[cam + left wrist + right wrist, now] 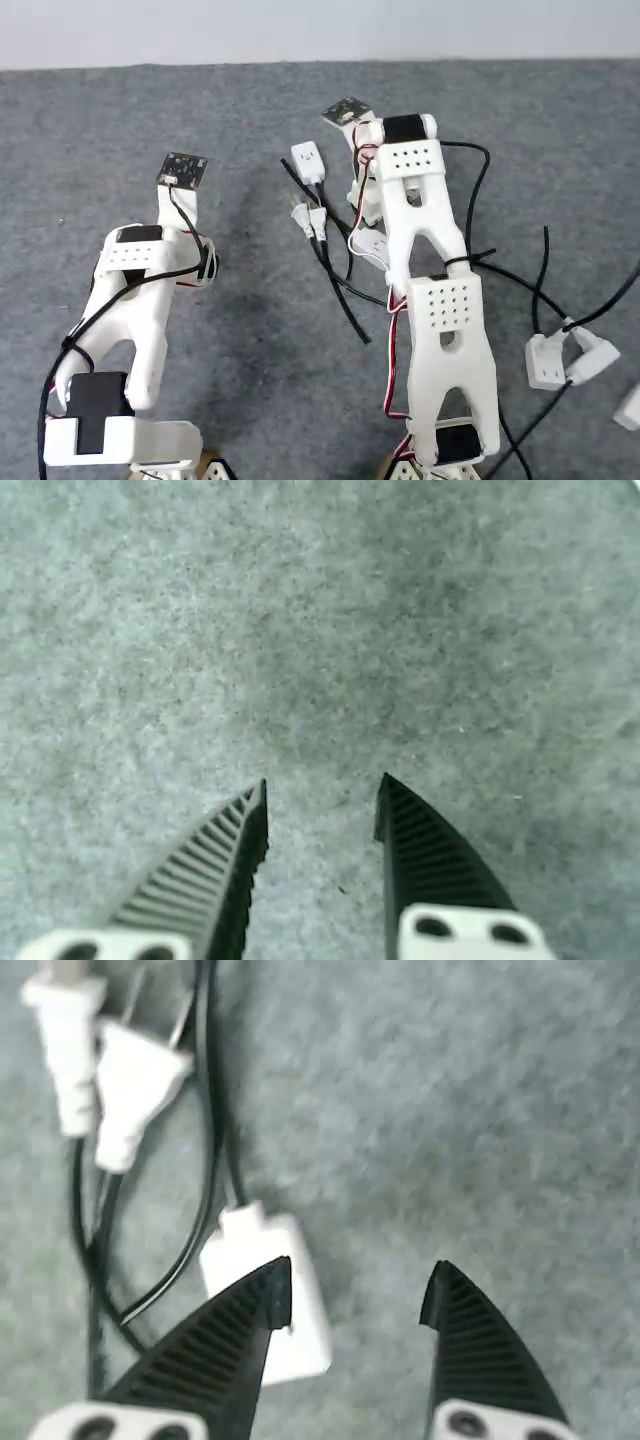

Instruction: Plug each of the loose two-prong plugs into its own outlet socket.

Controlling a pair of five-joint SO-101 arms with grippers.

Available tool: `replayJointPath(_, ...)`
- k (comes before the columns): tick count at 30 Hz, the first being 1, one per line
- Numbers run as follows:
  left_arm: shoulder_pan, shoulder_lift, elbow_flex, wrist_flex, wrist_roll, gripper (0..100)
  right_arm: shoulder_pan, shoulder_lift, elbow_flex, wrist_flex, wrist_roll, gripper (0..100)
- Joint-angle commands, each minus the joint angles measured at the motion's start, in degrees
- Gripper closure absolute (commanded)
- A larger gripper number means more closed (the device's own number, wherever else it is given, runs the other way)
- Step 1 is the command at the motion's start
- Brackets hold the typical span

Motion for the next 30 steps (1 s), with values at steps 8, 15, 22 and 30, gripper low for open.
replayJointPath(8, -0.2, -0.1, -2.4, 0.3, -0.4, 83, -3.5, -5.8, 6.5, 0.8, 1.4, 79.3)
replayJointPath(15, -0.2, -0.1, -2.4, 0.3, -0.5, 83, -3.1, -7.3, 6.9, 2.4, 1.2, 79.3)
replayJointPath(22, -0.2, -0.1, -2.4, 0.2, -0.6, 83, -3.1, -14.8, 16.9, 0.0, 0.4, 79.4)
replayJointPath(30, -0.2, -0.1, -2.4, 0.2, -0.6, 83, -2.4, -21.1, 37.2, -17.7, 4.1, 79.4)
